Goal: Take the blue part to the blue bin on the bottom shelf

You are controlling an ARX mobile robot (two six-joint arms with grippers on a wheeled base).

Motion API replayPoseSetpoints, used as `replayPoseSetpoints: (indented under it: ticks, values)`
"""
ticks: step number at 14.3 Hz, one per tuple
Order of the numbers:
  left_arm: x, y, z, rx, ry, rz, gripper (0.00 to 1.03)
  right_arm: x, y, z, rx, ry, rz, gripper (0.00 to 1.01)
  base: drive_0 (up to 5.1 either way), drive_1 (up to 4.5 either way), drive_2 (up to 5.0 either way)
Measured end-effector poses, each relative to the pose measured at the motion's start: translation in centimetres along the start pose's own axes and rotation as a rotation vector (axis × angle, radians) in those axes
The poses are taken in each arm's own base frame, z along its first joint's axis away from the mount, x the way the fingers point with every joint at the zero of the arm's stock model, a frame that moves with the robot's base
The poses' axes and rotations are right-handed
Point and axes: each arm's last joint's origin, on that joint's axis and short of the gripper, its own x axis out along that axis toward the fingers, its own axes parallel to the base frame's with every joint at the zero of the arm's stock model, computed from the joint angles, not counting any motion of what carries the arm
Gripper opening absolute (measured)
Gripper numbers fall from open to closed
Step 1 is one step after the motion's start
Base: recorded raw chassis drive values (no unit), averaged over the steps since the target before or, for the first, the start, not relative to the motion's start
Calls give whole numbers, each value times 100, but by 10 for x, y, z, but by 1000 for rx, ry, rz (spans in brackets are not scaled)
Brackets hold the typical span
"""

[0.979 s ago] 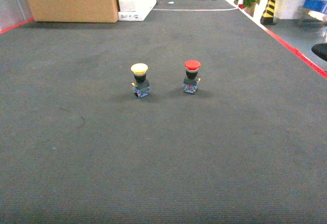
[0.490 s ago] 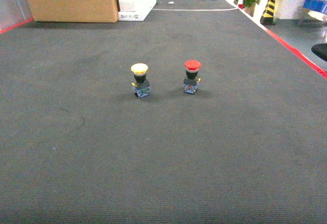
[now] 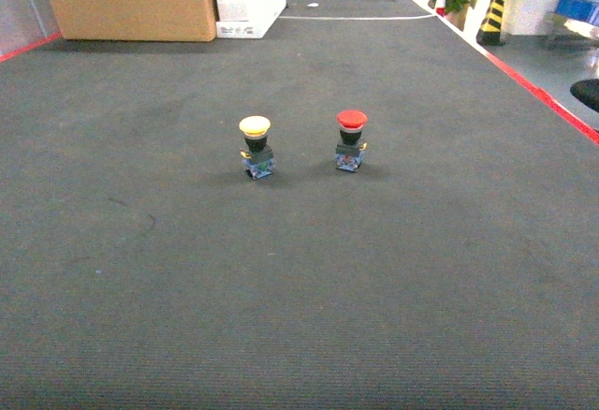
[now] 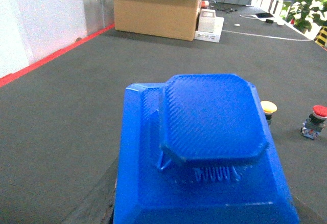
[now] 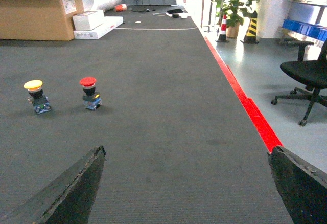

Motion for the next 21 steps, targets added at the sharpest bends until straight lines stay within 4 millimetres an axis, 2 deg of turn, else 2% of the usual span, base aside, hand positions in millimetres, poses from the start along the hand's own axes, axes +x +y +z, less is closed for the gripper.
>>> replayPoseSetpoints:
  ticks: [4, 9, 21]
  values:
    - [0, 0, 0, 1, 3, 0, 44, 0, 0, 0, 0, 1, 0, 98, 0, -426, 425]
    - [0, 0, 0, -2, -2, 0, 44, 0, 0, 0, 0, 1, 0, 98, 0, 0, 0]
    - [0, 0, 0, -3, 0, -3, 43, 0, 0, 0, 0, 0, 0, 98, -162, -162, -162]
